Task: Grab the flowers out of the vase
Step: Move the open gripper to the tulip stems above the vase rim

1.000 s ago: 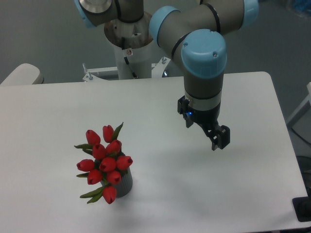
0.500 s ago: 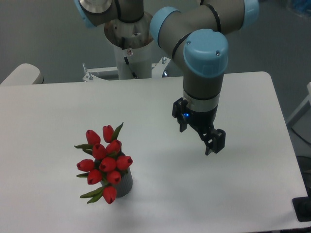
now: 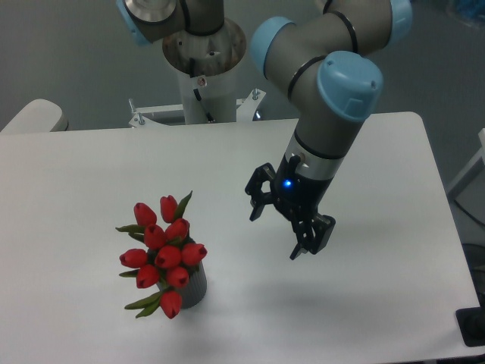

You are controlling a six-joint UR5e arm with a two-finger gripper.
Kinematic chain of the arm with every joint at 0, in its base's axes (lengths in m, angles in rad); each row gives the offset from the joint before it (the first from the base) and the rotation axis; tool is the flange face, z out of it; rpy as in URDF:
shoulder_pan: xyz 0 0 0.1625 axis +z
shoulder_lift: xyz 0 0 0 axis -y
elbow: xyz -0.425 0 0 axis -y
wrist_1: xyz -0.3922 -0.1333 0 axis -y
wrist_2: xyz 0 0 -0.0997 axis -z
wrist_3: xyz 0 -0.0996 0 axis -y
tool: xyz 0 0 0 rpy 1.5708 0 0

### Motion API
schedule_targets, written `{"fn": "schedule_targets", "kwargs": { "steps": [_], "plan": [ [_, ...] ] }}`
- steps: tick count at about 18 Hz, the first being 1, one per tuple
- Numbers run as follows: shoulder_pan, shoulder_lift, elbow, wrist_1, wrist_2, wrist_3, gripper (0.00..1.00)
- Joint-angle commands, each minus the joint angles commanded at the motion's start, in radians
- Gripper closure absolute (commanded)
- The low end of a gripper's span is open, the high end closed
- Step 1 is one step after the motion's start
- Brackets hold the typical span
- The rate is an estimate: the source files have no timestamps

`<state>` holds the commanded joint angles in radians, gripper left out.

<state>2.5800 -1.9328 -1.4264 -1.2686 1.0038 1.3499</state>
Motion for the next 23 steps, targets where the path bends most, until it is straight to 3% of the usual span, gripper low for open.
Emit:
{"fn": "schedule_targets", "kwargs": {
  "steps": [3, 6, 8, 11, 15, 23],
  "plan": [
    [0.035, 0.006, -0.086, 0.046, -0.262, -0.003, 0.00],
    [0.054, 0.021, -0.189, 0.155, -0.437, -0.017, 0.00],
    [0.046, 0.028, -0.229, 0.230, -0.450, -0.035, 0.00],
    [0.020, 0.025, -0.252, 0.273, -0.449, -0.058, 0.00],
    [-0.023, 0.023, -0.252, 0.282, -0.436, -0.057, 0.00],
    [-0.020, 0.032, -0.270, 0.299, -0.386, -0.040, 0.00]
  ]
}}
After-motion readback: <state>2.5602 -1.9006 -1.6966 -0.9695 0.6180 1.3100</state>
